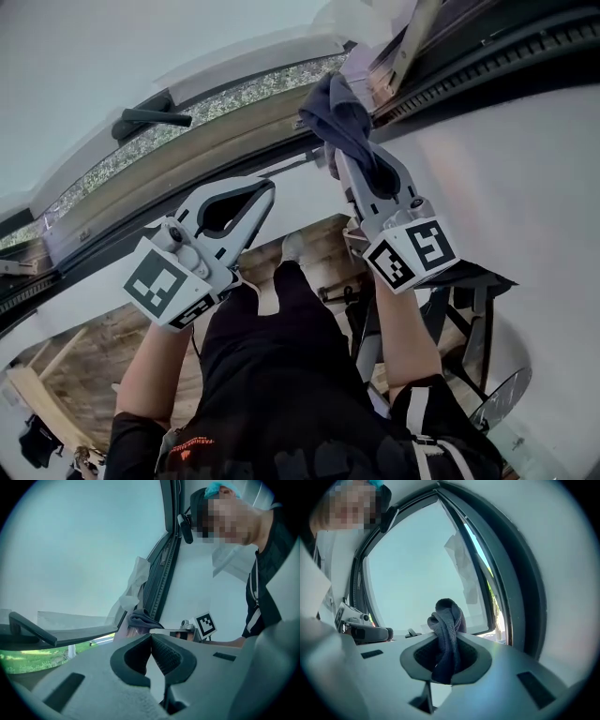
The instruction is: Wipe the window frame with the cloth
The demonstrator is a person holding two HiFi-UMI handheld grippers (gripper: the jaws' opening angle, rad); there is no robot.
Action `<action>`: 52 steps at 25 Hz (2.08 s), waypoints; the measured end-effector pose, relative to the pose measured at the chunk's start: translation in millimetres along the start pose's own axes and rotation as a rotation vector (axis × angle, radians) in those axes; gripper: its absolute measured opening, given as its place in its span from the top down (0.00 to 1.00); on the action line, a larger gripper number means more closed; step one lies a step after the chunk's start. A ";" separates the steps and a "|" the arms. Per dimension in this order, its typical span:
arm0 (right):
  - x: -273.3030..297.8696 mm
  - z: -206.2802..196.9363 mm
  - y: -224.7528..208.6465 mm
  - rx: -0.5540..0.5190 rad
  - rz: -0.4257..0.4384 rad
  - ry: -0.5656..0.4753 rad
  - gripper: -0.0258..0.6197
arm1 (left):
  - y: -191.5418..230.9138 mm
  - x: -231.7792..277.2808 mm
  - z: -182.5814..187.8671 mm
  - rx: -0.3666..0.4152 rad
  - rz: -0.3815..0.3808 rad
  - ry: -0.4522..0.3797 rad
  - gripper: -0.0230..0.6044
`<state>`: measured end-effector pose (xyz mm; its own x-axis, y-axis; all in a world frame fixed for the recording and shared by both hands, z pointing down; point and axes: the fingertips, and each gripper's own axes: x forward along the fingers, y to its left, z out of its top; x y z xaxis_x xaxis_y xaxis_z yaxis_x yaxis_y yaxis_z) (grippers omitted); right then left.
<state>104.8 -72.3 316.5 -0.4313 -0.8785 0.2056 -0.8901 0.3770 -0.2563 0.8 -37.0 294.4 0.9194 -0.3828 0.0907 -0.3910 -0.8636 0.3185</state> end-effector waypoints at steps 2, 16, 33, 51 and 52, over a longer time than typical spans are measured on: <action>-2.4 8.5 -4.0 -0.009 -0.006 -0.011 0.89 | -0.8 3.3 3.9 0.006 -0.004 -0.004 0.93; -30.0 75.5 -28.9 -0.089 -0.061 -0.104 0.89 | -10.4 26.8 20.1 0.028 -0.038 -0.026 0.93; -57.2 134.6 -47.1 -0.162 -0.105 -0.192 0.89 | -18.9 47.9 39.7 0.050 -0.059 -0.051 0.93; -44.3 70.1 -79.4 -0.071 -0.145 -0.100 0.89 | -12.3 57.2 8.8 0.006 -0.060 0.007 0.93; -44.1 68.2 -80.5 -0.068 -0.147 -0.098 0.89 | -12.2 57.2 7.8 0.005 -0.059 0.010 0.93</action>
<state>205.5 -83.9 263.7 -0.2826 -0.9486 0.1427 -0.9517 0.2587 -0.1654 57.8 -50.9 288.3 0.9412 -0.3279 0.0810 -0.3362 -0.8861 0.3191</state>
